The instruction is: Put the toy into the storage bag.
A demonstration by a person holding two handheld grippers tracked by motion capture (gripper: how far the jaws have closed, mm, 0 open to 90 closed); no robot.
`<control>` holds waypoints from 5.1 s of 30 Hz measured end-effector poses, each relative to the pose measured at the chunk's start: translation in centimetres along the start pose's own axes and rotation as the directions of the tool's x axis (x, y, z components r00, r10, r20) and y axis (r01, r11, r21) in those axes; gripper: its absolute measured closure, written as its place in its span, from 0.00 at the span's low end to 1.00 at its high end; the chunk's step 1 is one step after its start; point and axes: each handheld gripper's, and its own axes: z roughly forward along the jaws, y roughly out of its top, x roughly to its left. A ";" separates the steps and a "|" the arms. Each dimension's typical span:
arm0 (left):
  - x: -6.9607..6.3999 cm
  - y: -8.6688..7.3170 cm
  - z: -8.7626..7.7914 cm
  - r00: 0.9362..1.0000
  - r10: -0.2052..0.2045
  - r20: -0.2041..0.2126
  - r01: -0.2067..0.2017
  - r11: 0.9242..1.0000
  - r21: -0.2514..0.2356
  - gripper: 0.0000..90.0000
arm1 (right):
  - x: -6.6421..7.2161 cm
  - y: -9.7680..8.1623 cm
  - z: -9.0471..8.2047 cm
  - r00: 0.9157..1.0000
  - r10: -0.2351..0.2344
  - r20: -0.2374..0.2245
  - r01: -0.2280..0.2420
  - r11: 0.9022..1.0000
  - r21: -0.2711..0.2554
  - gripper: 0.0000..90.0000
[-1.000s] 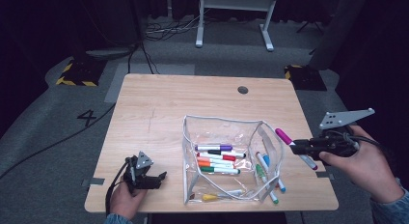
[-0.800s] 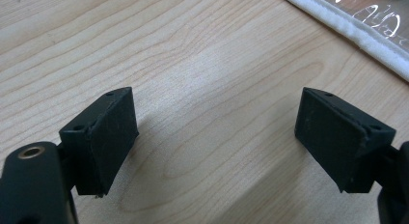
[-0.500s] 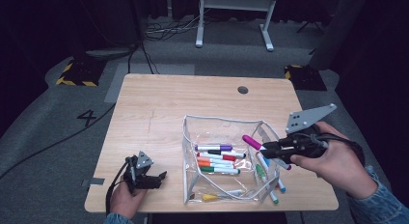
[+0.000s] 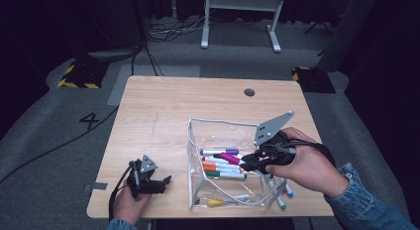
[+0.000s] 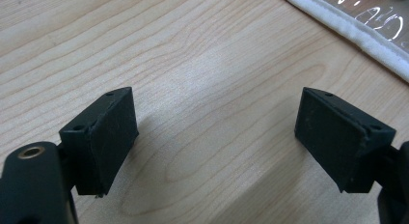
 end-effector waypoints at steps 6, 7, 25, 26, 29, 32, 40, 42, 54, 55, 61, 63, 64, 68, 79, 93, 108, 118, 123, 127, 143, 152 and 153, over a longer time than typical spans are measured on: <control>0.0 0.0 0.0 1.000 0.000 0.000 0.000 1.000 0.000 0.17 | 0.2 0.8 2.4 0.997 -0.065 -0.028 0.067 0.995 0.080 0.86; 0.0 0.0 0.0 1.000 -0.001 0.000 0.001 1.000 0.000 0.17 | 0.2 0.9 2.9 0.997 -0.074 -0.034 0.077 0.993 0.087 0.86; 0.0 0.0 0.0 1.000 -0.004 0.003 0.004 1.000 -0.001 0.17 | 0.0 1.0 8.8 0.988 -0.099 -0.117 0.125 0.960 0.250 0.86; 0.0 0.0 0.0 1.000 -0.004 0.001 0.004 1.000 0.000 0.17 | 0.0 0.9 8.9 0.988 -0.099 -0.118 0.127 0.959 0.255 0.86; 0.0 0.0 0.0 1.000 -0.004 0.001 0.004 1.000 0.000 0.17 | -0.1 0.7 9.5 0.988 -0.089 -0.125 0.120 0.956 0.269 0.86; 0.0 0.0 0.0 1.000 -0.007 0.001 0.007 1.000 -0.002 0.17 | -0.2 0.3 10.0 0.987 -0.082 -0.137 0.119 0.950 0.289 0.86; 0.0 0.0 0.0 1.000 -0.005 0.001 0.005 1.000 -0.001 0.17 | -0.4 -0.5 11.8 0.983 -0.078 -0.163 0.132 0.928 0.348 0.86; 0.0 0.0 0.0 1.000 -0.005 0.001 0.005 1.000 -0.001 0.17 | -0.5 -0.6 12.2 0.982 -0.080 -0.171 0.139 0.921 0.365 0.86; 0.0 0.0 0.0 1.000 -0.004 0.001 0.004 1.000 -0.001 0.17 | -0.5 -1.0 13.5 0.980 -0.111 -0.162 0.168 0.903 0.396 0.70; 0.0 0.0 0.0 1.000 -0.007 0.001 0.007 1.000 -0.002 0.17 | -0.6 -0.9 13.2 0.982 -0.121 -0.143 0.168 0.909 0.382 0.68; 0.0 0.0 0.0 1.000 -0.004 0.001 0.004 1.000 -0.001 0.17 | -1.0 0.6 9.0 0.993 -0.120 -0.001 0.118 0.971 0.208 0.59; 0.0 0.0 0.0 1.000 -0.003 0.000 0.003 1.000 -0.001 0.17 | -1.0 0.9 6.8 0.995 -0.094 0.046 0.087 0.987 0.132 0.59; 0.0 0.0 0.0 1.000 -0.003 0.000 0.003 1.000 0.000 0.17 | -1.1 0.9 6.0 0.994 -0.091 0.060 0.084 0.991 0.108 0.59; 0.0 0.0 0.0 1.000 -0.003 0.000 0.003 1.000 0.000 0.17 | -1.3 0.2 2.1 0.991 -0.041 0.128 0.038 0.999 0.023 0.59; 0.0 0.0 0.0 1.000 -0.003 0.001 0.003 1.000 -0.001 0.17 | -3.3 -5.8 -5.9 0.957 0.164 0.237 -0.140 0.983 -0.114 0.59; 0.0 0.0 0.0 1.000 -0.004 0.000 0.004 1.000 -0.001 0.17 | -8.3 -13.8 -4.3 0.880 0.373 0.295 -0.354 0.928 -0.117 0.62; 0.0 0.0 0.0 1.000 0.003 0.000 -0.003 1.000 0.000 0.17 | -14.0 -18.5 4.8 0.834 0.478 0.276 -0.490 0.871 -0.028 0.69; 0.0 0.0 0.0 1.000 0.001 0.000 -0.001 1.000 -0.001 0.17 | -15.7 -19.7 8.0 0.805 0.516 0.294 -0.542 0.840 0.009 0.73; 0.0 0.0 0.0 1.000 0.001 0.000 -0.001 1.000 -0.001 0.17 | -16.1 -20.1 8.4 0.778 0.520 0.352 -0.567 0.823 0.038 0.85; 0.0 0.0 0.0 1.000 0.002 0.001 -0.002 1.000 0.000 0.17 | -16.2 -20.3 8.4 0.744 0.564 0.357 -0.606 0.795 0.007 0.85; 0.0 0.0 0.0 1.000 0.002 0.001 -0.002 1.000 0.000 0.17 | -11.5 -16.8 -0.4 0.823 0.510 0.251 -0.500 0.859 -0.108 0.85; 0.0 0.0 0.0 1.000 0.003 0.002 -0.003 1.000 -0.001 0.17 | -8.4 -13.6 -5.8 0.857 0.453 0.246 -0.428 0.891 -0.148 0.86; 0.0 0.0 0.0 1.000 -0.002 0.004 0.002 1.000 -0.001 0.17 | -8.0 -13.2 -6.3 0.861 0.446 0.245 -0.420 0.895 -0.151 0.86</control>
